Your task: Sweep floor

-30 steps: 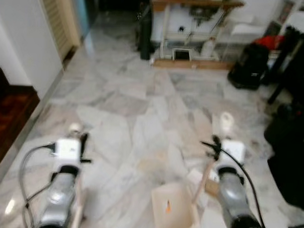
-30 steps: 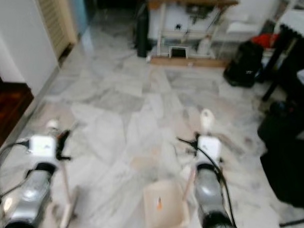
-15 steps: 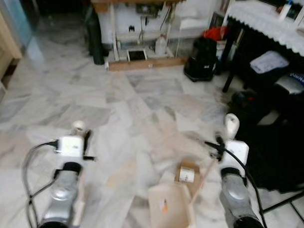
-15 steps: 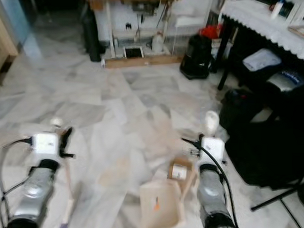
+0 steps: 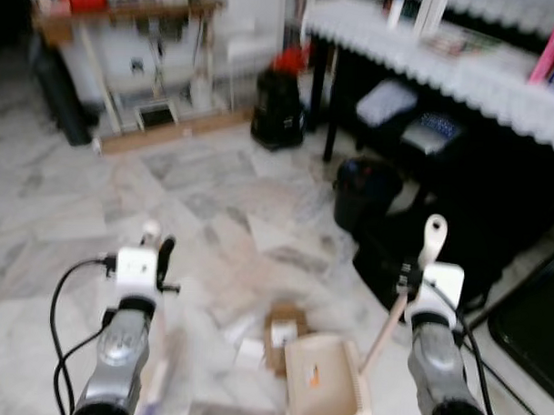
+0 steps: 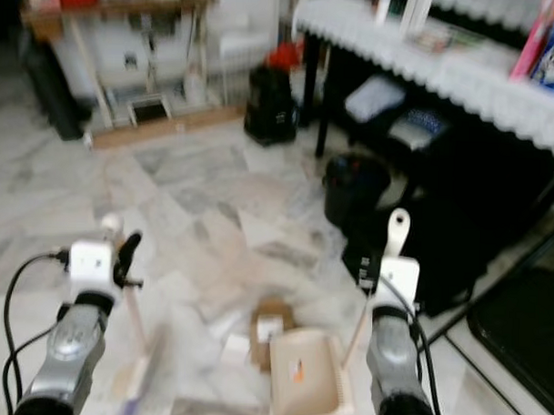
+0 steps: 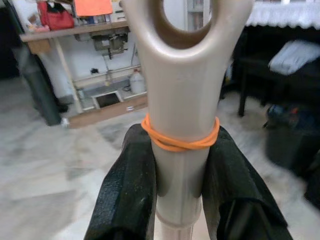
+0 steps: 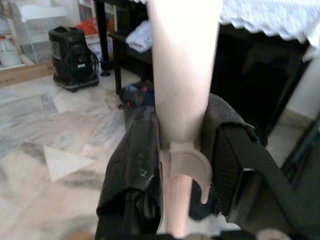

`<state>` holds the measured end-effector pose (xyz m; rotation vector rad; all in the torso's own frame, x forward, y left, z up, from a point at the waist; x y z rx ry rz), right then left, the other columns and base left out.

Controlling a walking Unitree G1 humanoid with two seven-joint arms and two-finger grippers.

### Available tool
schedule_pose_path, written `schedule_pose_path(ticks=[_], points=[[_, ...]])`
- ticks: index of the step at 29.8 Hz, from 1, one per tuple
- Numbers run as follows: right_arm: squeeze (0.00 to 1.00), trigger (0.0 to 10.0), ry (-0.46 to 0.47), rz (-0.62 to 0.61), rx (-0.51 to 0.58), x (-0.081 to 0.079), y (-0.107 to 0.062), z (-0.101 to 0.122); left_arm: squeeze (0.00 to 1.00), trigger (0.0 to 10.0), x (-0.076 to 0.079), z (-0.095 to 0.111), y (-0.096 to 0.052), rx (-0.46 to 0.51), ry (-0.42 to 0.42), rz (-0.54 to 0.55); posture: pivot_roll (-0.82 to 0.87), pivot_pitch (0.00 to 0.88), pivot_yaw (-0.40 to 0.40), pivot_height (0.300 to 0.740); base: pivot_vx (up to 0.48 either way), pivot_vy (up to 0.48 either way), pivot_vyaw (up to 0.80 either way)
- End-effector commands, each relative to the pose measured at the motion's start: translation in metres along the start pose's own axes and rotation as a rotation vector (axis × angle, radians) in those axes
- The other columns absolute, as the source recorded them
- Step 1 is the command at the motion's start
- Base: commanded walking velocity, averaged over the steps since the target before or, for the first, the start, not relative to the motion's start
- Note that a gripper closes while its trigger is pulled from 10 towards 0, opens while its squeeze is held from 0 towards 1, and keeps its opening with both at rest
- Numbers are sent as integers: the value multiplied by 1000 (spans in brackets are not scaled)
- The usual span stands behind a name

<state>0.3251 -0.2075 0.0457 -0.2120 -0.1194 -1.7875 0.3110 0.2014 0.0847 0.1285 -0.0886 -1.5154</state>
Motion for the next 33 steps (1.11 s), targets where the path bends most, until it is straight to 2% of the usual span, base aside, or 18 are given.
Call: schedule_pose_path(ticks=[1, 6, 11, 20, 26, 33], points=[[0, 10000, 0, 1, 66, -2, 5, 14, 0, 10000, -7, 11, 3, 47, 29, 6, 47, 0, -12, 740, 0, 0, 0], [0, 10000, -2, -9, 65, 0, 3, 12, 0, 10000, -5, 13, 4, 53, 10, -6, 42, 0, -7, 740, 0, 0, 0], [0, 10000, -29, -48, 18, 7, -2, 1, 0, 10000, 1, 14, 7, 42, -62, -35, 35, 0, -2, 740, 0, 0, 0], [0, 10000, -42, -49, 0, 8, -8, -5, 0, 10000, 3, 8, 9, -18, -160, -65, 31, 0, 0, 740, 0, 0, 0], [0, 10000, -86, -82, -82, 12, -13, -20, 0, 10000, 6, 3, 8, -61, -168, -123, 28, 0, 9, 740, 0, 0, 0], [0, 10000, -91, -84, -109, 10, -16, -24, 0, 10000, 10, -5, 10, -129, -183, -180, 25, 0, 14, 740, 0, 0, 0]])
Point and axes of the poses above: a point about 5 cm out from each wrist's last joint towards the gripper, its own y axis pointing out of the wrist towards the gripper, its own z axis along the axis of the wrist's last joint, x = y × z, the point moved 2 cm from there along y, pointing out of the wrist towards the gripper, and after that the axes turned 5 degrees about -y, right-handed, at the moved point
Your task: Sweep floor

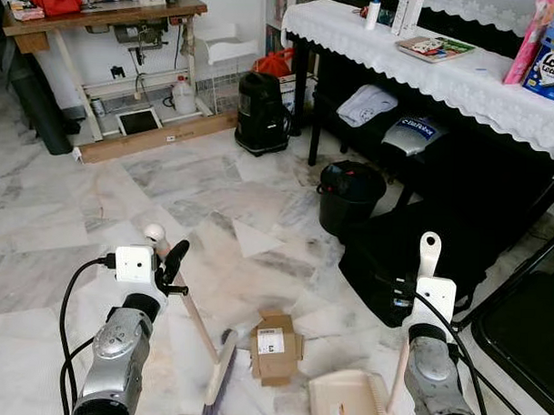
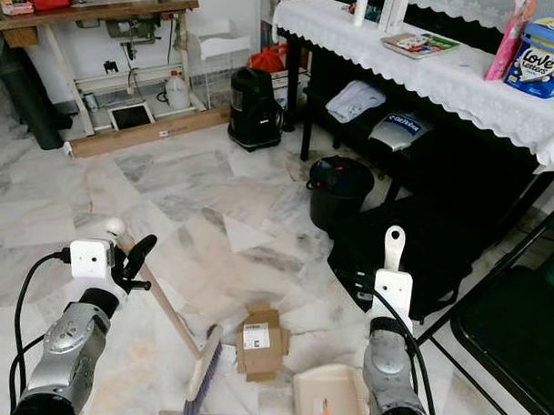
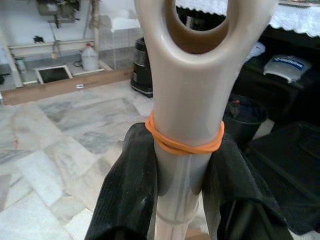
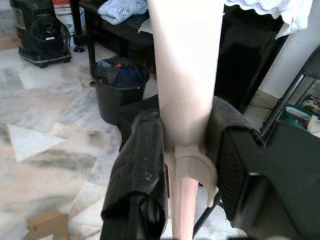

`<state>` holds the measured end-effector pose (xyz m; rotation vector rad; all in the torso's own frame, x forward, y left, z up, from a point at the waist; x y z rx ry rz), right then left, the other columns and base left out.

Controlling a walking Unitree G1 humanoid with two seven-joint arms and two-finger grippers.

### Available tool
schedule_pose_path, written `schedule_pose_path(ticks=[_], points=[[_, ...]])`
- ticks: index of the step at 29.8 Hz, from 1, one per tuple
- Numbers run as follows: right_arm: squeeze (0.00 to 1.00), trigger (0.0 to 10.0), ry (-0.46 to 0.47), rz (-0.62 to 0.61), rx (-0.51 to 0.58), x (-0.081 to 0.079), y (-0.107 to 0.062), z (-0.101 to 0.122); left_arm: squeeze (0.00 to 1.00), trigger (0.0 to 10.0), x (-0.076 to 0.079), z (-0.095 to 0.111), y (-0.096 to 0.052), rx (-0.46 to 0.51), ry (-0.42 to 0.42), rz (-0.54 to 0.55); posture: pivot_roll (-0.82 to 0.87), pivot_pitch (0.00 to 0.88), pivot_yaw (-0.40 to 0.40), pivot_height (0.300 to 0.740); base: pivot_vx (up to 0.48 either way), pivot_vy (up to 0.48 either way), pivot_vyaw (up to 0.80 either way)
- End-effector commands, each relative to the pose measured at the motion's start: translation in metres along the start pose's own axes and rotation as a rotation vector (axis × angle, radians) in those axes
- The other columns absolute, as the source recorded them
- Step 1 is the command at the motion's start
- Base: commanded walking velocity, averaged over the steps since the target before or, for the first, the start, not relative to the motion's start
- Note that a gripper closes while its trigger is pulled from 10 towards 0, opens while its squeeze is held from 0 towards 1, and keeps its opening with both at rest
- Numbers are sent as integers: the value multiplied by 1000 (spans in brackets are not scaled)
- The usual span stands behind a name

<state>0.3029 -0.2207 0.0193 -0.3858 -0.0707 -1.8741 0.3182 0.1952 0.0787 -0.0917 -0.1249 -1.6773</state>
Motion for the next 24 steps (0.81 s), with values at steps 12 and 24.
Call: schedule_pose_path(ticks=[12, 24], points=[[0, 10000, 11, -8, 7, -5, 0, 5, 0, 10000, 12, -9, 4, -154, -63, -184, 35, 0, 38, 740, 0, 0, 0], [0, 10000, 28, -5, 0, -10, 1, 6, 0, 10000, 4, 34, 11, -6, -187, -173, 53, 0, 44, 740, 0, 0, 0]])
Point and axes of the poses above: a point about 5 cm out from each wrist's last joint towards the gripper, its own y axis pointing out of the wrist towards the gripper, its own z axis along the axis of the wrist's last joint, x = y × z, the point moved 2 cm from there along y, pointing out of the wrist towards the gripper, and after that the axes turned 5 degrees about -y, right-handed, at the moved point
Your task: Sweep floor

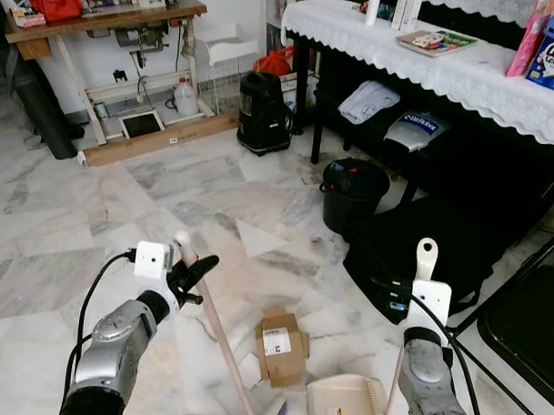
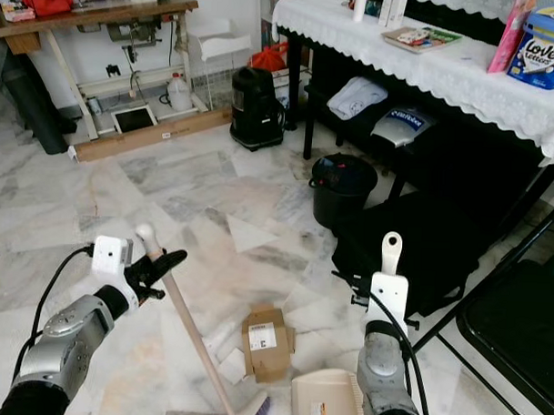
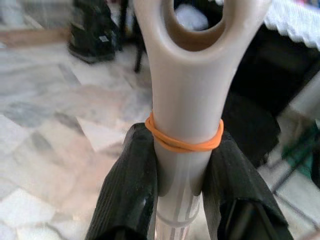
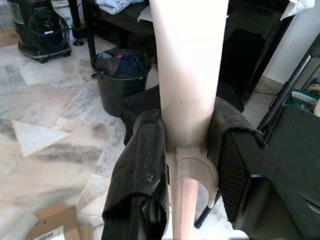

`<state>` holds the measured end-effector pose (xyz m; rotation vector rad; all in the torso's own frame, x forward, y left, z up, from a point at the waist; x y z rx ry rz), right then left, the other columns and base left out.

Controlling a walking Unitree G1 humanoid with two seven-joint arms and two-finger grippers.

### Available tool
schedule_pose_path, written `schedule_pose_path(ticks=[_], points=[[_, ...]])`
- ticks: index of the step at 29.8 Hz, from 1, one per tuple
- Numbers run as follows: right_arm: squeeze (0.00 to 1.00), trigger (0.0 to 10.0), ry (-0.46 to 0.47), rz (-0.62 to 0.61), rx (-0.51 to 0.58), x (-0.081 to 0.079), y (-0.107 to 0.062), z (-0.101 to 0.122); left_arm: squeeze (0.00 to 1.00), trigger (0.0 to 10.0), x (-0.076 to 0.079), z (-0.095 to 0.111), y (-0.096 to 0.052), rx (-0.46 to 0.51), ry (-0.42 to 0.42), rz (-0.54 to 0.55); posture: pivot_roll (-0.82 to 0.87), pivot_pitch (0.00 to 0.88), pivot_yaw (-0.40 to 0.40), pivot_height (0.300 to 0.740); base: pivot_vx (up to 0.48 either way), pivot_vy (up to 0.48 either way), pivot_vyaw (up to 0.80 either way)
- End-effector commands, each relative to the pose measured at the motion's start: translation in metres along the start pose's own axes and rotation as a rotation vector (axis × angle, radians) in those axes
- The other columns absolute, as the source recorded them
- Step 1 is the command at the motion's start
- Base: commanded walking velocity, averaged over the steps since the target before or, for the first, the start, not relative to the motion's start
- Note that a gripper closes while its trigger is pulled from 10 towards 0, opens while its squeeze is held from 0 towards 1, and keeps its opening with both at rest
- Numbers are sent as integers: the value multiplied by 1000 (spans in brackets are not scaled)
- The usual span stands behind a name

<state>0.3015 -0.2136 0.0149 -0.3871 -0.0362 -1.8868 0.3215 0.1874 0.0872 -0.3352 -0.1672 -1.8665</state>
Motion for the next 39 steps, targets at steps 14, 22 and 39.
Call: schedule_pose_path(ticks=[14, 22, 39], points=[[0, 10000, 10, 11, 31, -3, 6, 12, 0, 10000, -6, 74, -3, 333, 146, 131, 56, 0, 35, 740, 0, 0, 0], [0, 10000, 6, 10, 35, -2, 7, 13, 0, 10000, -2, 53, -4, 266, 261, 141, 56, 0, 29, 740, 0, 0, 0], [0, 10000, 5, 14, 41, -1, 7, 13, 0, 10000, -6, 34, -8, 239, 265, 159, 50, 0, 27, 740, 0, 0, 0]])
Point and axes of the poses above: a point about 5 cm out from each wrist's last joint towards the gripper, its own y axis pointing out of the wrist towards the gripper, its own z axis along the axis of the wrist's last joint, x = y × z, the point moved 2 cm from there along y, pointing out of the wrist towards the gripper, and after that the axes turned 5 degrees about -y, right-handed, at the moved point
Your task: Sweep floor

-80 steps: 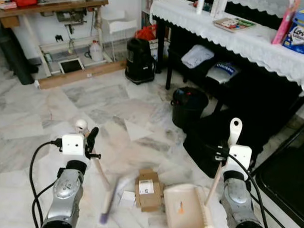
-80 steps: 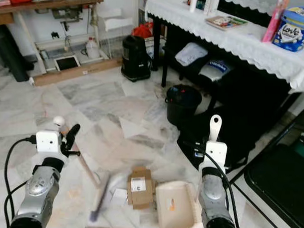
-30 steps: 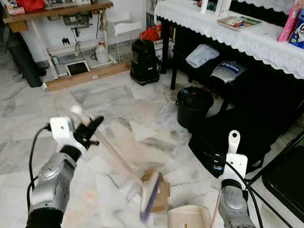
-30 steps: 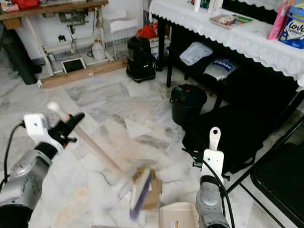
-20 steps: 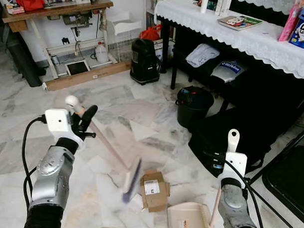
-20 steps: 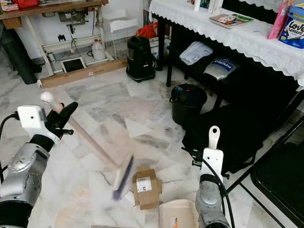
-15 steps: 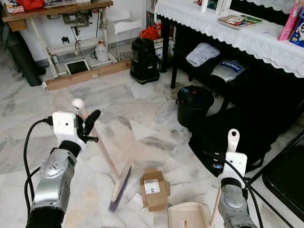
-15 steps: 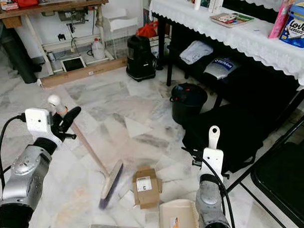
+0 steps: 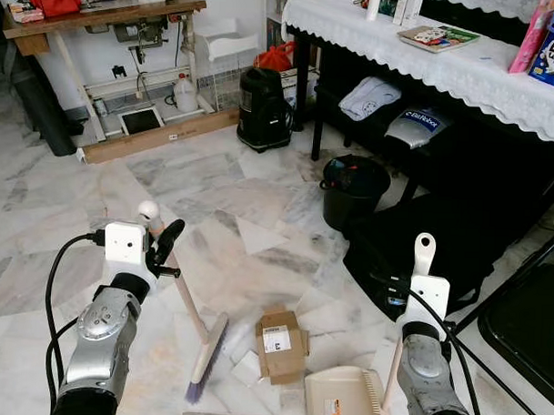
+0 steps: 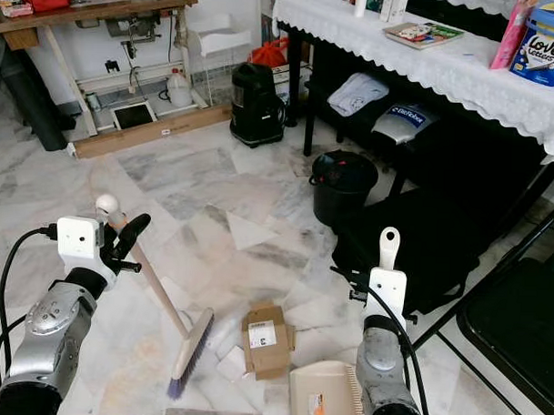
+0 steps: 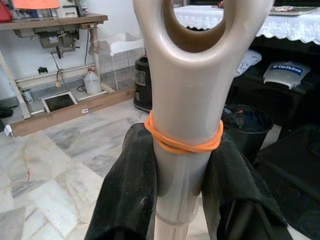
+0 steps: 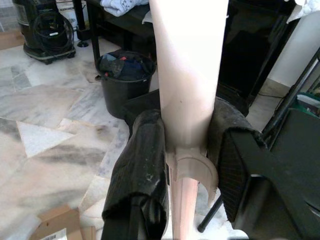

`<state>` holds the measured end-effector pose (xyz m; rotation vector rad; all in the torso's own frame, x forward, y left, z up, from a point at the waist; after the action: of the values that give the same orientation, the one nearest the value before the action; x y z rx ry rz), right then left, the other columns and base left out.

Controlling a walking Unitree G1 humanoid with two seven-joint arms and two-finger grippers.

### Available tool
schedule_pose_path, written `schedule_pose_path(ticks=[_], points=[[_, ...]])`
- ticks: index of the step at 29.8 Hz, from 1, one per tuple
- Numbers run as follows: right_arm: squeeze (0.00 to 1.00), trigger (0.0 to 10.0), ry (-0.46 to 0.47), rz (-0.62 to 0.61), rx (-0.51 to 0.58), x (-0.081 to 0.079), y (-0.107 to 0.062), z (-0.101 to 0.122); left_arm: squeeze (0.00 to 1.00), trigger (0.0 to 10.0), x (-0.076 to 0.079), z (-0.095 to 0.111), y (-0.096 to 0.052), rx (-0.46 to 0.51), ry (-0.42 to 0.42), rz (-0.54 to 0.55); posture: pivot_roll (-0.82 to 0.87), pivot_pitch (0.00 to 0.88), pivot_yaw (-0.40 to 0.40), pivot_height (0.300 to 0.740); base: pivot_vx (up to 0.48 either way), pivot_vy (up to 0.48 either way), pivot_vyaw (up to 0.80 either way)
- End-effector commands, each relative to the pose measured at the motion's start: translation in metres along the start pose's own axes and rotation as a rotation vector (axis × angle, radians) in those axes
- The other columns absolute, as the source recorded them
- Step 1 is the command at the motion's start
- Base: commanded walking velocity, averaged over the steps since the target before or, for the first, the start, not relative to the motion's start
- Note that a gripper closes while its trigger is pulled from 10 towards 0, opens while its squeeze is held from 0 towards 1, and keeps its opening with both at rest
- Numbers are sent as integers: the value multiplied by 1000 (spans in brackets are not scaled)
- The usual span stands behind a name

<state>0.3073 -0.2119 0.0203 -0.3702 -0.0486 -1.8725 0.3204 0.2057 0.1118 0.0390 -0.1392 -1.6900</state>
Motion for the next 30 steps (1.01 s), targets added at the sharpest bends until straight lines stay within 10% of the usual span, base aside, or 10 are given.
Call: schedule_pose_path(ticks=[1, 30], points=[[0, 10000, 1, 2, 22, 1, 3, 6, 0, 10000, 3, 6, 1, 38, -33, -9, 51, 0, 27, 740, 0, 0, 0], [0, 10000, -10, 2, 23, 5, 1, 3, 0, 10000, 19, -28, 2, -106, -71, -71, 27, 0, 24, 740, 0, 0, 0]])
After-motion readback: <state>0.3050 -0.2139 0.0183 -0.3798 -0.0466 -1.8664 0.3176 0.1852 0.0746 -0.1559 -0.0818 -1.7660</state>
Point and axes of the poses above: a point about 5 cm out from each wrist's last joint towards the gripper, its own y axis pointing out of the wrist towards the gripper, its own z axis along the axis of the wrist's last joint, x = y × z, the point moved 2 cm from there along y, pointing out of the wrist towards the gripper, and after that the axes turned 5 degrees about -y, right-handed, at the moved point
